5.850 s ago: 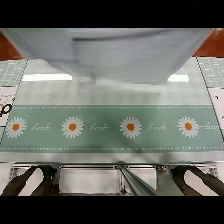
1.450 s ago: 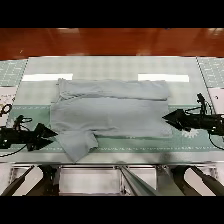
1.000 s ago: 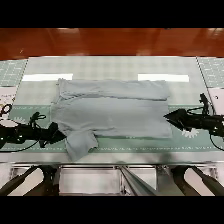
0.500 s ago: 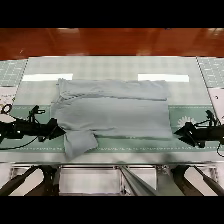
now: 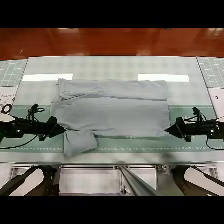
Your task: Fold the shirts.
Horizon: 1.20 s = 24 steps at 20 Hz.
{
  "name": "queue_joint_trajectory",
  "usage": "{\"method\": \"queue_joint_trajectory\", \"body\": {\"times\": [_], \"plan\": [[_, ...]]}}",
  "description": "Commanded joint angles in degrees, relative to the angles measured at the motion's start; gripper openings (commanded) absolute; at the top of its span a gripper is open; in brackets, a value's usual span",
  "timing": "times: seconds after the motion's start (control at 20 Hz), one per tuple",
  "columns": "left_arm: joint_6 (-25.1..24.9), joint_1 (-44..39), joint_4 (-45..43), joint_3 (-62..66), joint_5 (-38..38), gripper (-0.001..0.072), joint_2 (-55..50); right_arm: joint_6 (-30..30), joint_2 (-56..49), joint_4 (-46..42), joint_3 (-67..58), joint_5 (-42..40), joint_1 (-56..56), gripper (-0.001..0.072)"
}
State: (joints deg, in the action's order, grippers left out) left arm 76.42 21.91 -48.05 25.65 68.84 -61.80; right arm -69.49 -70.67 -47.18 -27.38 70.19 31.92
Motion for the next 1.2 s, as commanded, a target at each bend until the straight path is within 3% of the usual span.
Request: {"method": "queue_joint_trajectory", "body": {"times": [0.0,0.2,0.4,0.75,0.95,1.15], "plan": [[-0.81,0.92,0.07,2.08,-0.04,0.0017,0.04,6.54,-0.87,5.53,-2.58,2.86,-1.97,0.0027],[-0.79,3.78,0.09,10.73,0.33,0.0017,-0.04,5.95,0.37,5.07,-9.14,4.31,-2.12,0.0027],[-0.96,-0.15,0.11,20.57,-1.20,0.0017,-3.61,5.68,-2.25,7.08,-17.42,3.98,-2.16,0.0027],[0.83,-10.67,0.09,41.53,-7.17,0.0018,-23.45,3.54,-14.14,8.96,-32.17,-2.71,-8.41,0.0027],[6.01,-11.67,0.09,53.55,-7.06,0.0017,-34.75,1.57,-21.46,8.96,-40.09,-4.02,-10.54,0.0027],[7.72,-11.69,0.09,60.30,-6.82,0.0018,-41.29,0.76,-28.04,11.45,-45.81,-4.28,-11.06,0.0027]]}}
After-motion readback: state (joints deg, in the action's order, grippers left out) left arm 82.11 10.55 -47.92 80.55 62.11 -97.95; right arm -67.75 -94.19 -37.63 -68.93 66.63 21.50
